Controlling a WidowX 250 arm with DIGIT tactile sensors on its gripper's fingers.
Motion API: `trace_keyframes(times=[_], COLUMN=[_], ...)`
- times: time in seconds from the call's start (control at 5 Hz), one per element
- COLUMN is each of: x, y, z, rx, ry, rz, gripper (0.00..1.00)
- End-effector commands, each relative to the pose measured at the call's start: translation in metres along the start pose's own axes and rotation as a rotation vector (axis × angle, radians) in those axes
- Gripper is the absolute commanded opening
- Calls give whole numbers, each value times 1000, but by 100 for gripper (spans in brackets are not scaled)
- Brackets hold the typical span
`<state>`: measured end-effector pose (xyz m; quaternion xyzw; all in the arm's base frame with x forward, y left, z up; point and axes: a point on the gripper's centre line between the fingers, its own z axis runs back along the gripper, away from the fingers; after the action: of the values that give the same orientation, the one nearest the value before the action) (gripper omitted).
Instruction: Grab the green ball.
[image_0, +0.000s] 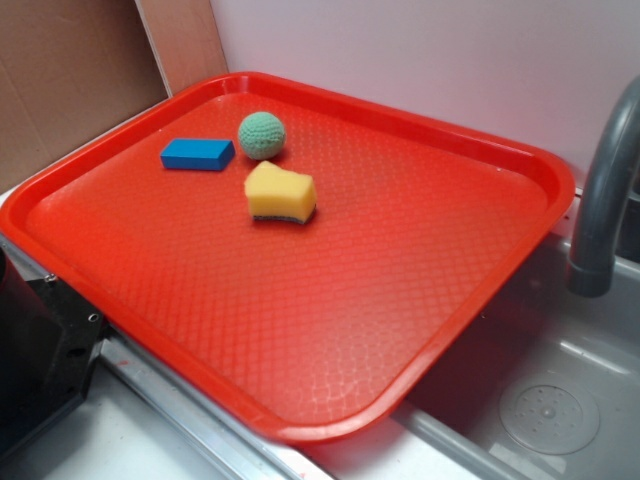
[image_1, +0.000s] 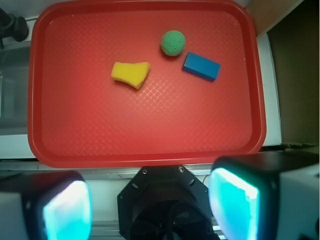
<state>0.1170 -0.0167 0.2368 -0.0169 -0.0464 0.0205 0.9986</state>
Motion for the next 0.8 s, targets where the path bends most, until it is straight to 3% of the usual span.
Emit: trace_keyframes(times=[0.0,0.4,0.6], x=[0,33,42], y=[0,3,14], z=[0,-25,-30], rx=[0,27,53], ry=[0,-40,-113], rz=[0,50,136], gripper=[100,100,100])
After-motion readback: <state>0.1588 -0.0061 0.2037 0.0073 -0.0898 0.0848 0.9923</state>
